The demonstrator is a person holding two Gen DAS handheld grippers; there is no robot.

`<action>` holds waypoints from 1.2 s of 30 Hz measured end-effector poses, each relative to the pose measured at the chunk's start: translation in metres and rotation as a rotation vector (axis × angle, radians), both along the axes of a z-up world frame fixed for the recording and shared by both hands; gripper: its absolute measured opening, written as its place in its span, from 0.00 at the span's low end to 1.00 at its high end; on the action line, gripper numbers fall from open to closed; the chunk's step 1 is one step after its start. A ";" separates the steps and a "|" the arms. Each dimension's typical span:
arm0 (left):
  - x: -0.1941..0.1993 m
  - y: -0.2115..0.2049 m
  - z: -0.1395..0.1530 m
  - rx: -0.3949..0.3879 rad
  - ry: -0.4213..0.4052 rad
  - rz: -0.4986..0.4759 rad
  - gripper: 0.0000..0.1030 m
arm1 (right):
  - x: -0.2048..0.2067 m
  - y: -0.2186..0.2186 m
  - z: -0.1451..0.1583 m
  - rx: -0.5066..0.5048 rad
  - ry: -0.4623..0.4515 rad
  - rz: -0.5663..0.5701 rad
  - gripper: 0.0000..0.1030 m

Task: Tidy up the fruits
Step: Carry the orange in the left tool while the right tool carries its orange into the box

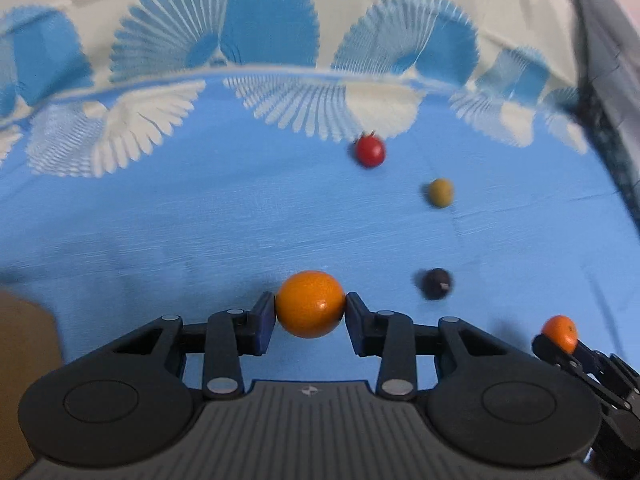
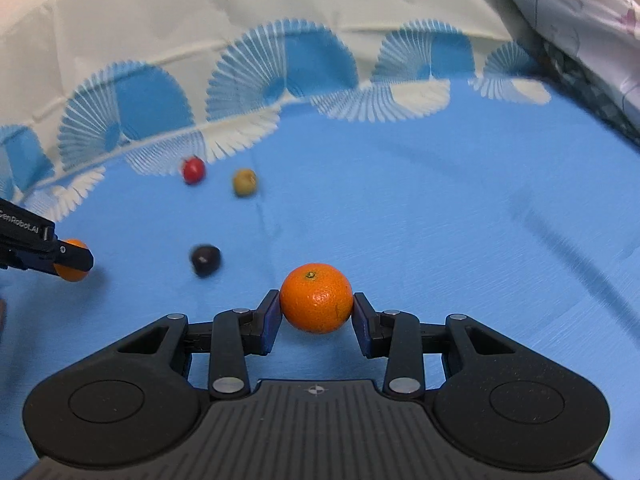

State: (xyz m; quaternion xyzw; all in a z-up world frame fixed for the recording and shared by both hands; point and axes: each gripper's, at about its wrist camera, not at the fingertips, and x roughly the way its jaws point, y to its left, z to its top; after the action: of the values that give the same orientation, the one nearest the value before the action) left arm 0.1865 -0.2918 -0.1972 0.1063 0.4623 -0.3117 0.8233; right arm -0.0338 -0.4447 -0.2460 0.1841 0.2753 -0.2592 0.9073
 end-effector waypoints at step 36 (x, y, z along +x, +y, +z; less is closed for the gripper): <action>-0.261 0.417 0.177 -0.007 -0.117 0.375 0.41 | -0.182 0.355 0.181 -0.072 -0.204 0.611 0.38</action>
State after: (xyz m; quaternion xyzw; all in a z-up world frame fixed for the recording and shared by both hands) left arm -0.0748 0.1248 -0.0200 0.0335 0.4243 -0.1476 0.8928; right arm -0.2162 -0.0895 -0.0649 0.0856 0.2163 0.0354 0.9719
